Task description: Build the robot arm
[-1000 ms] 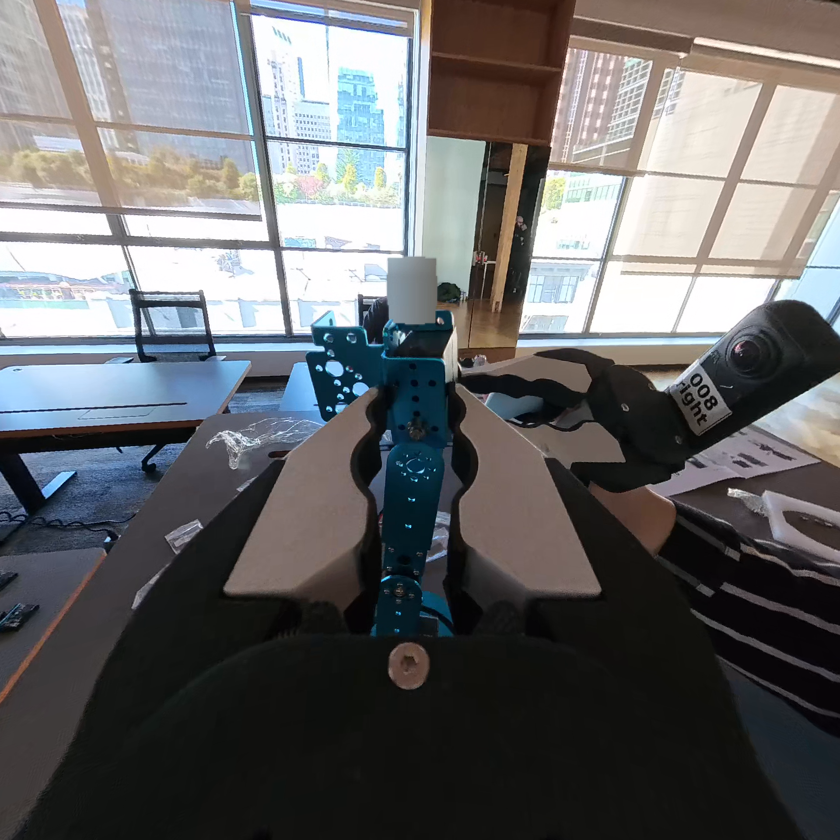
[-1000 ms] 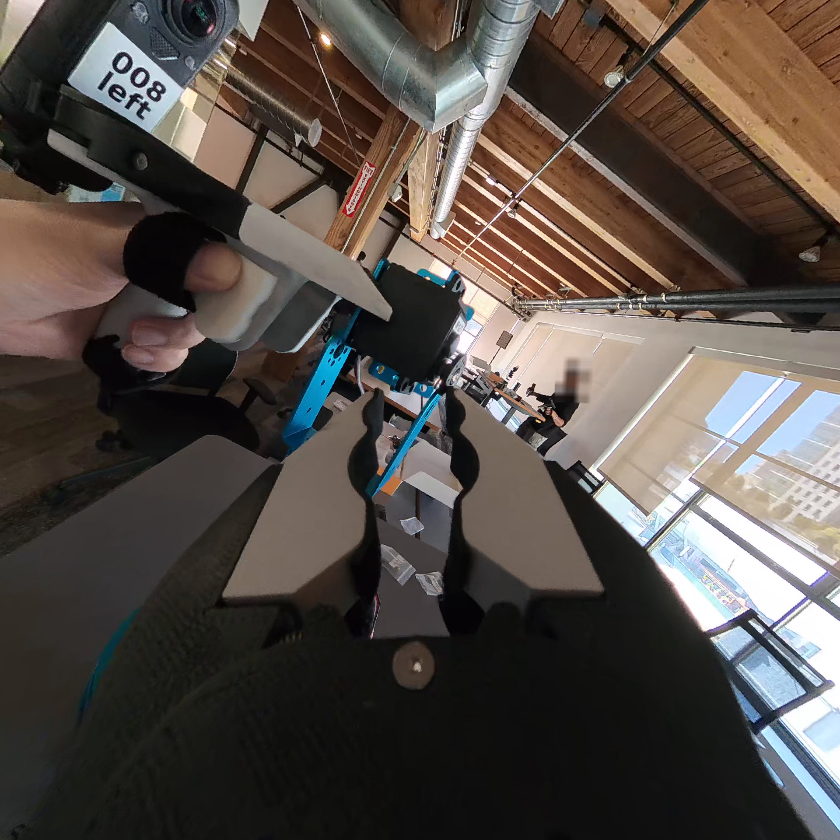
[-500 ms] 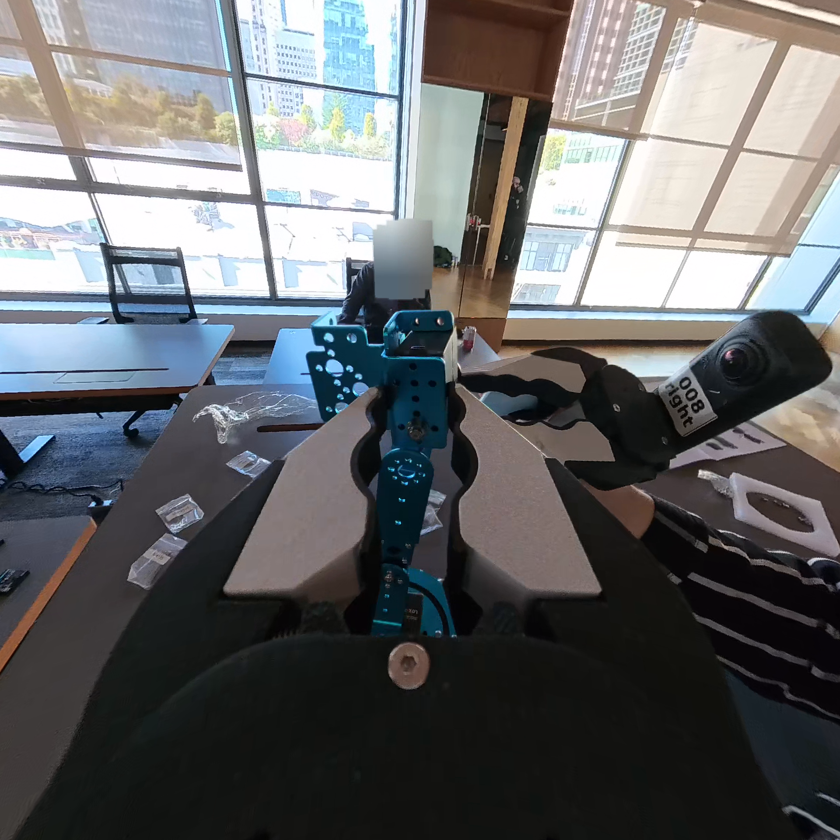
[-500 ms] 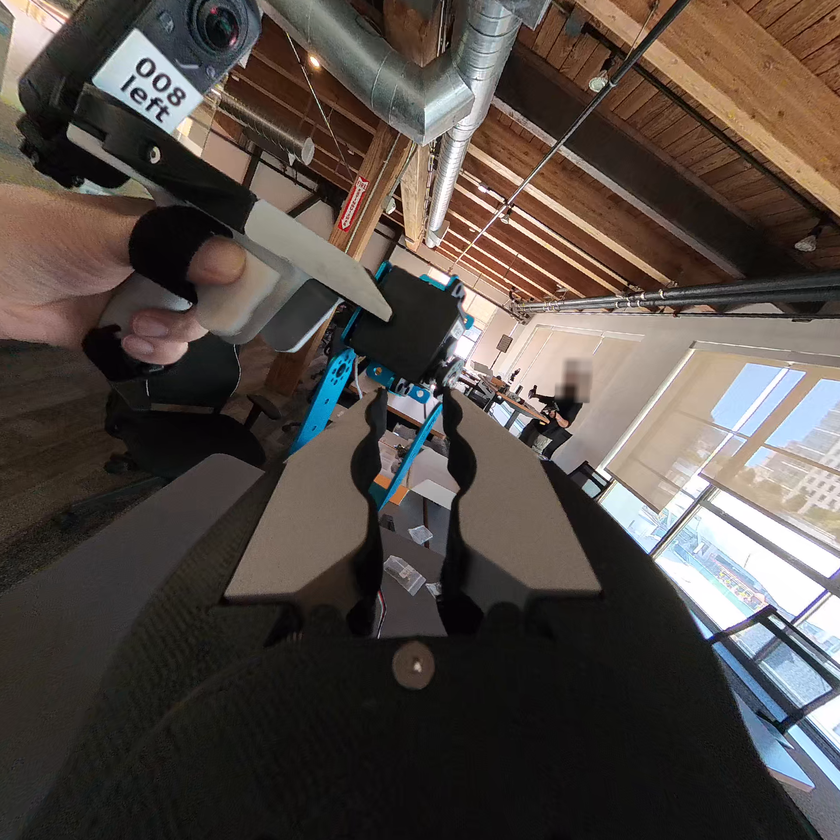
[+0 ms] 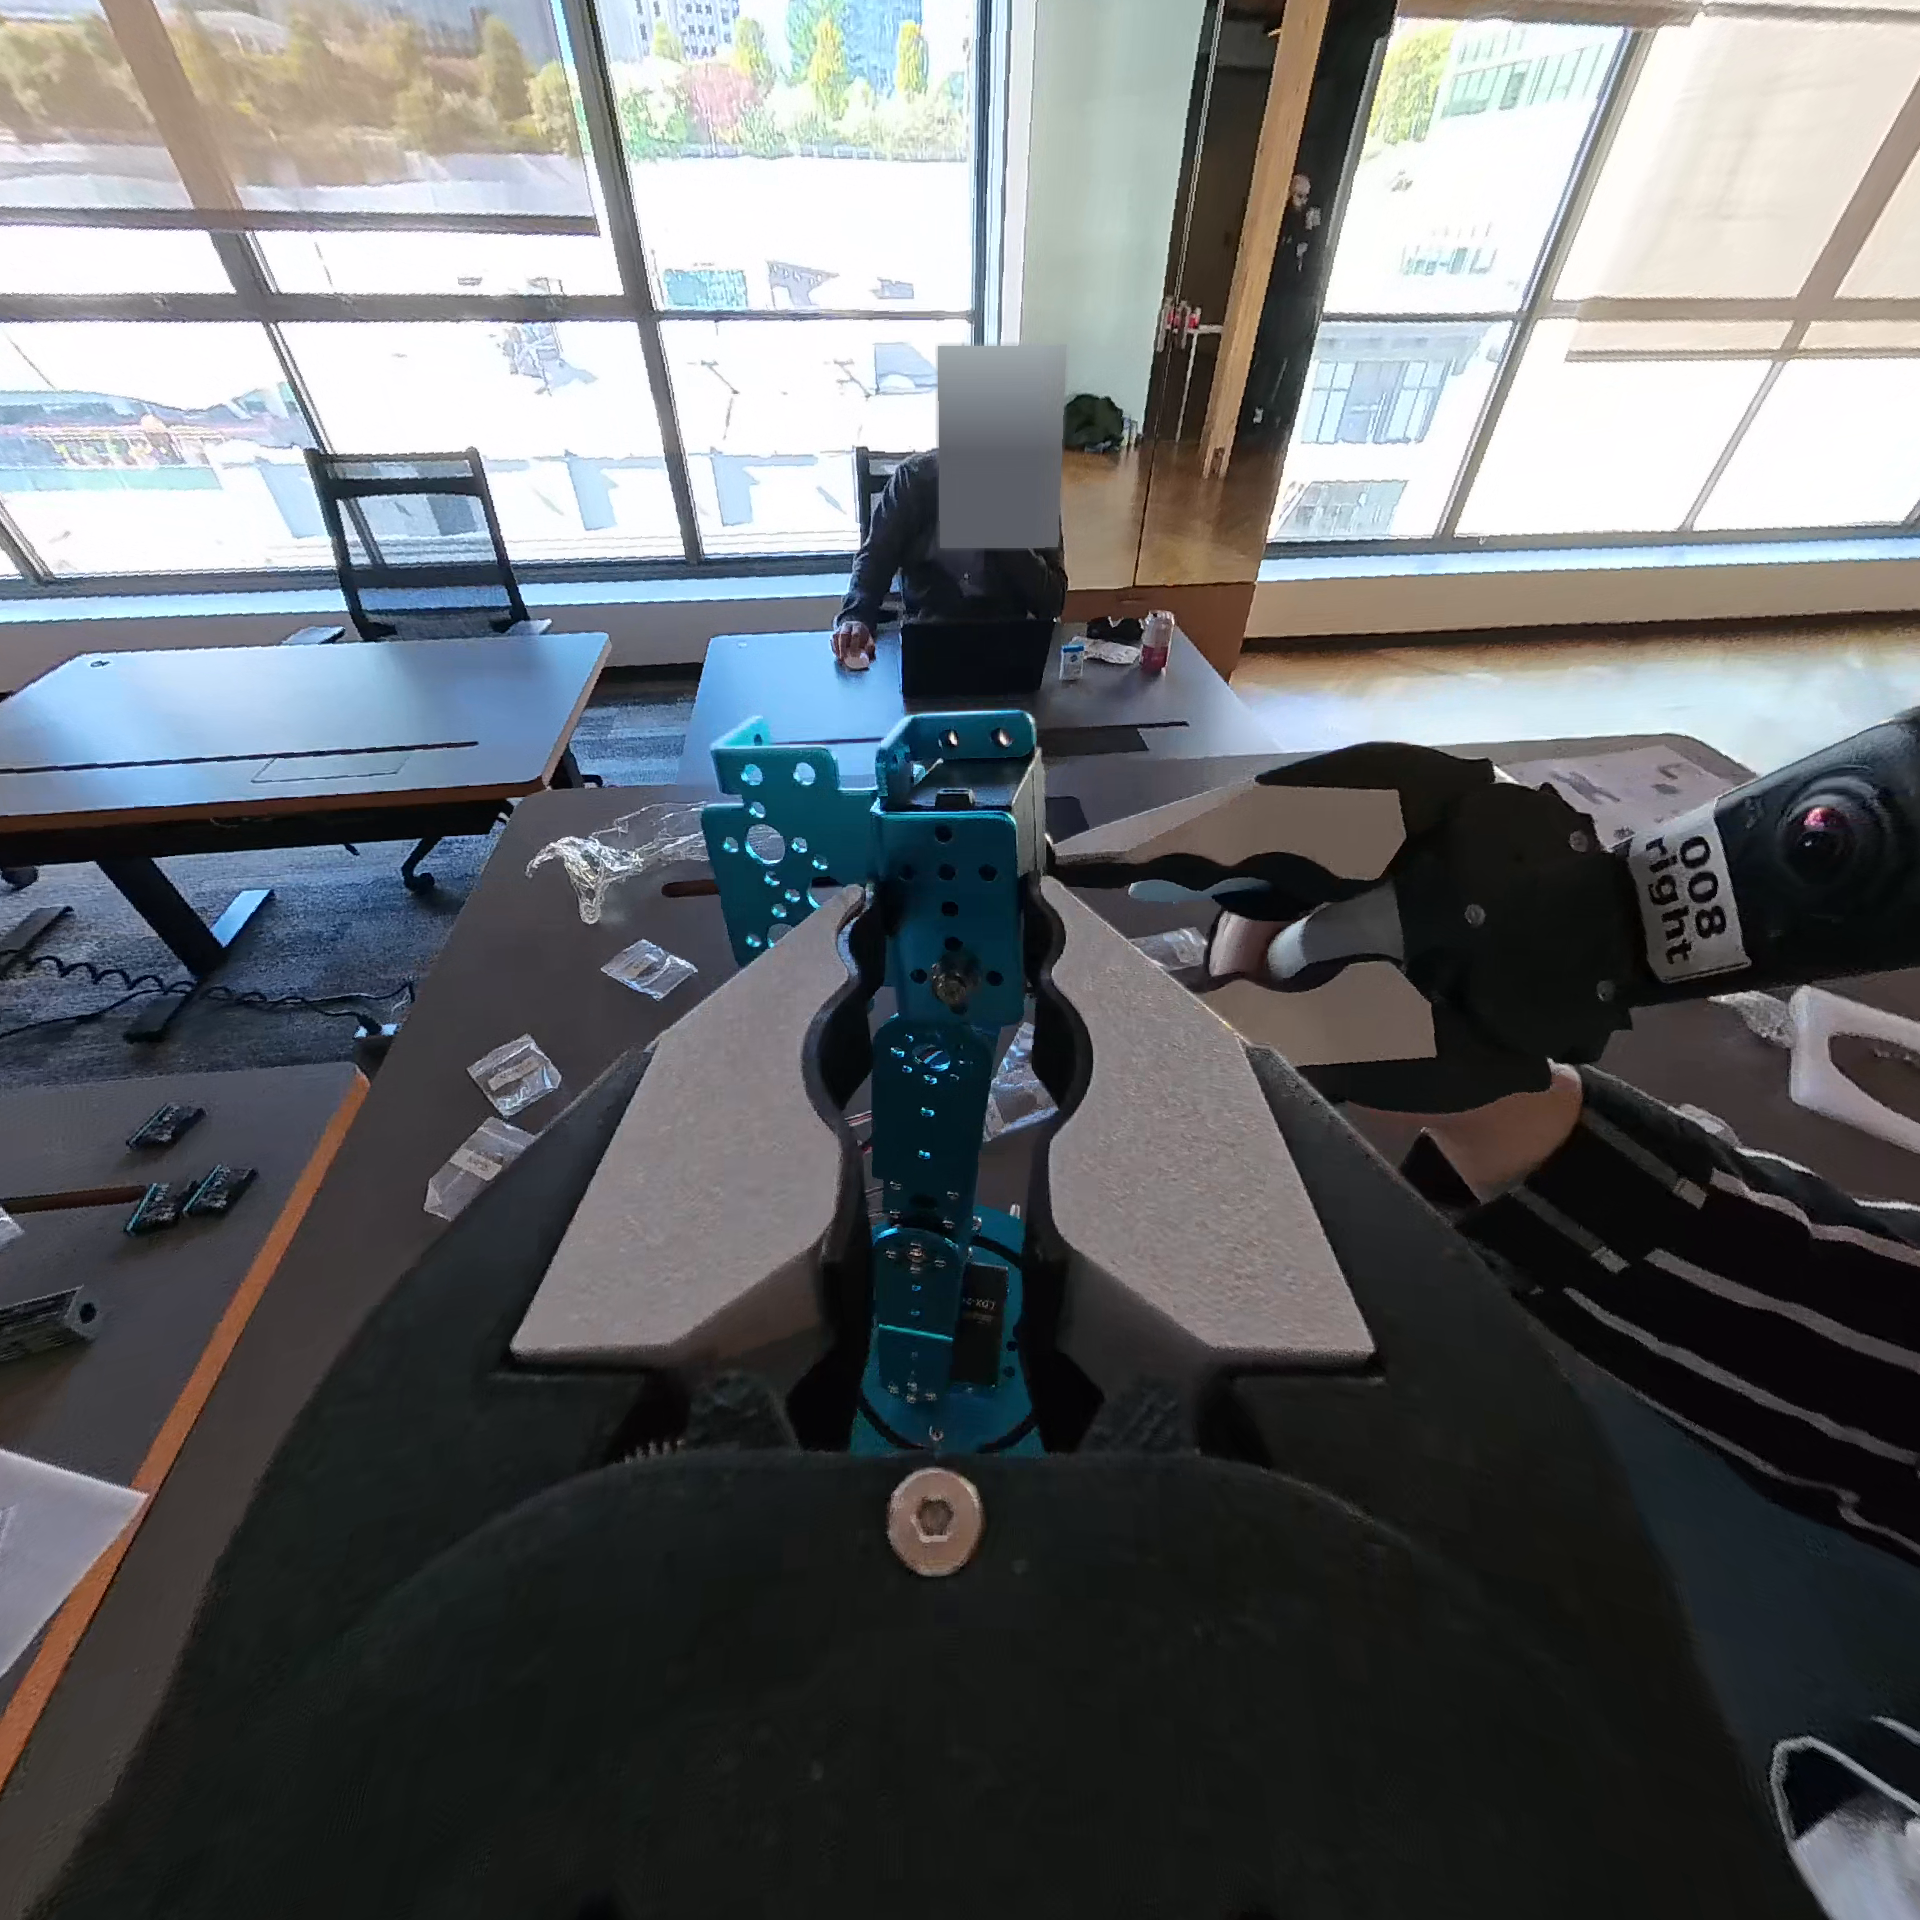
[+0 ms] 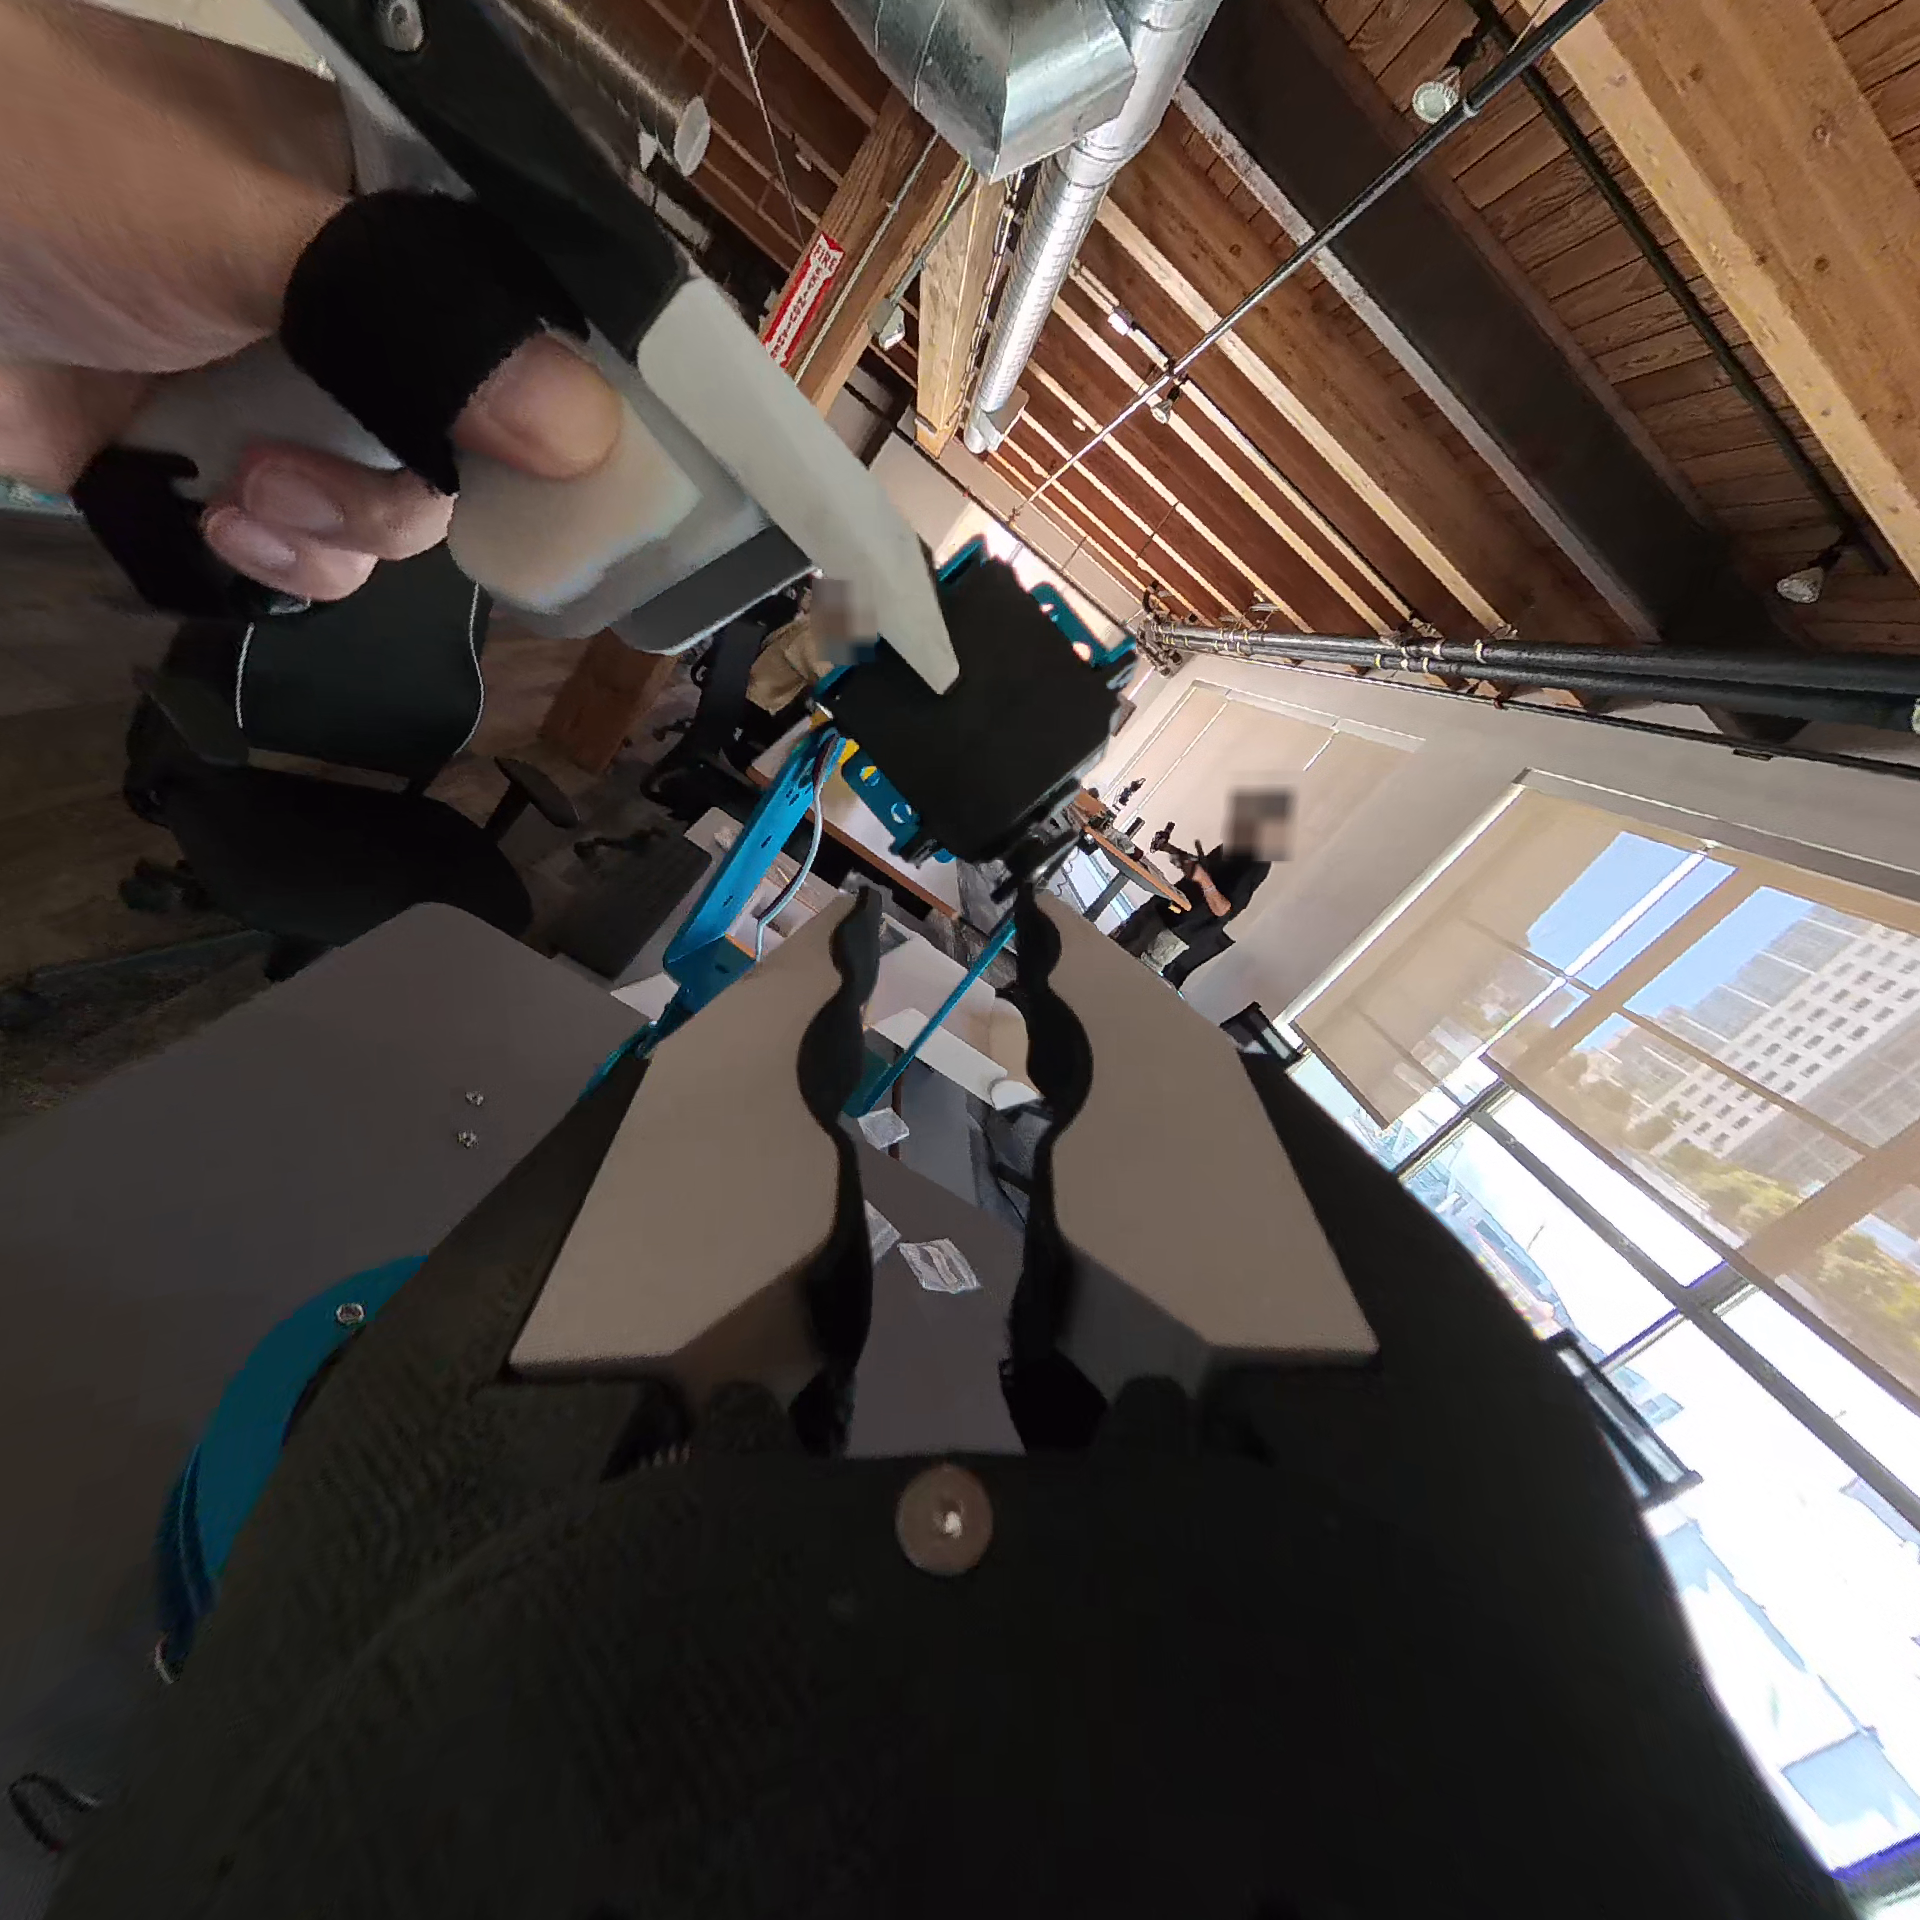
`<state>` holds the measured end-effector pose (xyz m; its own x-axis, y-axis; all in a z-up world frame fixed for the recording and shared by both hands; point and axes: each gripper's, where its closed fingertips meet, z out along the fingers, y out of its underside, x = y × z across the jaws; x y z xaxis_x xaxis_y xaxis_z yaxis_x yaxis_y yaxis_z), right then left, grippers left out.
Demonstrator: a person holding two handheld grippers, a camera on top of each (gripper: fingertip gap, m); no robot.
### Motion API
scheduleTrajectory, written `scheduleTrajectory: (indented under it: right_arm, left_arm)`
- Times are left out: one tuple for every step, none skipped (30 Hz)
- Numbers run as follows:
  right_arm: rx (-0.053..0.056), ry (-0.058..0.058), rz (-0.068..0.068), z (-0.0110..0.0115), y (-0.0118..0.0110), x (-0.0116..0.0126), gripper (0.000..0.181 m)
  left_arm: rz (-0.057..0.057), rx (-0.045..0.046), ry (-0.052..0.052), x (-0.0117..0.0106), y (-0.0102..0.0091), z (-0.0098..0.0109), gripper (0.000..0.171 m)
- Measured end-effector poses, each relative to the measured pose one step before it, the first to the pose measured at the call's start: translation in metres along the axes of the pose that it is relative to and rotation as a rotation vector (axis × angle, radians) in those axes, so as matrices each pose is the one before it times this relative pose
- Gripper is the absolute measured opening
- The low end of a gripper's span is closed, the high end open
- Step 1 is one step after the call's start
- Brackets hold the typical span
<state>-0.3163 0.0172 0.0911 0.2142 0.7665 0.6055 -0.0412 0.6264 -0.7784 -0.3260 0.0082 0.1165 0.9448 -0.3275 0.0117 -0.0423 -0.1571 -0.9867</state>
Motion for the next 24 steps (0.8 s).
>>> scheduleTrajectory:
  right_arm:
    - [-0.0054, -0.0069, -0.0052, -0.00026, 0.00027, -0.00060, 0.024]
    - [-0.0017, -0.0078, 0.0072, -0.00038, 0.00010, -0.00040, 0.024]
    - [0.0020, -0.0082, 0.0132, -0.00061, -0.00010, -0.00015, 0.024]
    - [0.0065, -0.0075, 0.0176, -0.00077, -0.00032, 0.00000, 0.024]
    - [0.0082, -0.0079, 0.0189, -0.00087, -0.00014, 0.00003, 0.024]
    - [0.0116, -0.0047, 0.0171, -0.00127, -0.00088, 0.00048, 0.024]
    - [0.0157, -0.0016, 0.0167, -0.00186, -0.00175, 0.00121, 0.024]
    - [0.0202, -0.0014, 0.0218, -0.00193, -0.00285, 0.00156, 0.024]
    - [0.0197, -0.0011, 0.0276, -0.00168, -0.00269, 0.00185, 0.023]
    - [0.0122, -0.0002, 0.0261, -0.00115, -0.00137, 0.00196, 0.023]
    - [0.0015, 0.0064, 0.0181, -0.00064, 0.00039, 0.00269, 0.023]
    - [-0.0045, 0.0114, 0.0071, -0.00073, 0.00126, 0.00307, 0.023]
    - [-0.0041, 0.0077, 0.0037, -0.00048, 0.00142, 0.00230, 0.023]
    - [-0.0051, 0.0049, 0.0144, 0.00007, 0.00163, 0.00233, 0.023]
    - [-0.0094, -0.0003, 0.0299, 0.00111, 0.00235, 0.00231, 0.023]
    - [-0.0177, -0.0188, 0.0445, 0.00258, 0.00355, 0.00047, 0.024]
    - [-0.0289, -0.0353, 0.0524, 0.00382, 0.00512, -0.00172, 0.025]
    - [-0.0312, -0.0355, 0.0411, 0.00416, 0.00526, -0.00222, 0.025]
    - [-0.0335, -0.0208, 0.0177, 0.00390, 0.00539, -0.00119, 0.025]
    - [-0.0252, -0.0123, 0.0037, 0.00329, 0.00397, -0.00121, 0.025]
    - [-0.0109, -0.0023, 0.0009, 0.00252, 0.00172, -0.00052, 0.024]
    - [-0.0018, 0.0078, 0.0059, 0.00197, 0.00020, 0.00065, 0.022]
    - [0.0023, -0.0001, 0.0158, 0.00168, -0.00036, -0.00064, 0.021]
    - [0.0010, -0.0034, 0.0261, 0.00141, -0.00019, -0.00099, 0.021]
  left_arm:
    - [0.0055, -0.00752, -0.0003, 0.00033, 0.00017, -0.00009, 0.024]
    - [0.0039, -0.00560, 0.0006, 0.00035, 0.00009, 0.00010, 0.024]
    - [0.0020, -0.00355, 0.0020, 0.00041, 0.00013, 0.00011, 0.024]
    - [-0.0001, -0.00272, 0.0015, 0.00027, 0.00010, 0.00021, 0.024]
    - [0.0010, -0.00415, -0.0033, -0.00045, 0.00046, 0.00036, 0.024]
    - [0.0075, -0.00686, -0.0108, -0.00139, 0.00099, 0.00039, 0.024]
    - [0.0127, -0.00663, -0.0139, -0.00179, 0.00120, 0.00057, 0.024]
    - [0.0090, -0.00146, -0.0089, -0.00095, 0.00039, 0.00034, 0.024]
    - [-0.0004, 0.00016, -0.0016, -0.00001, -0.00020, 0.00036, 0.024]
    - [-0.0039, 0.00033, 0.0011, 0.00010, -0.00002, 0.00045, 0.024]
    - [-0.0028, 0.00194, -0.0010, -0.00012, -0.00002, 0.00045, 0.024]
    - [-0.0011, 0.00111, -0.0023, -0.00005, 0.00002, 0.00017, 0.024]
    - [0.0024, -0.00041, -0.0024, 0.00010, 0.00002, 0.00005, 0.024]
    - [0.0054, -0.00139, -0.0034, 0.00003, 0.00003, 0.00004, 0.024]
    - [0.0066, -0.00250, -0.0043, -0.00003, 0.00005, 0.00009, 0.024]
    - [0.0061, -0.00291, -0.0042, -0.00010, -0.00001, 0.00010, 0.024]
    - [0.0034, -0.00177, -0.0026, 0.00003, -0.00004, 0.00012, 0.024]
    - [0.0006, -0.00084, -0.0013, 0.00002, -0.00003, 0.00010, 0.024]
    - [-0.0003, -0.00053, -0.0006, -0.00006, 0.00007, -0.00004, 0.024]
    - [-0.0012, 0.00027, -0.0004, -0.00007, -0.00003, -0.00001, 0.024]
    - [-0.0023, 0.00083, -0.0010, -0.00007, -0.00001, 0.00005, 0.024]
    - [0.0005, 0.00048, -0.0025, 0.00013, -0.00017, 0.00038, 0.024]
    - [0.0066, -0.00088, -0.0055, -0.00004, -0.00015, 0.00045, 0.024]
    - [0.0116, -0.00329, -0.0074, -0.00014, -0.00021, 0.00046, 0.024]
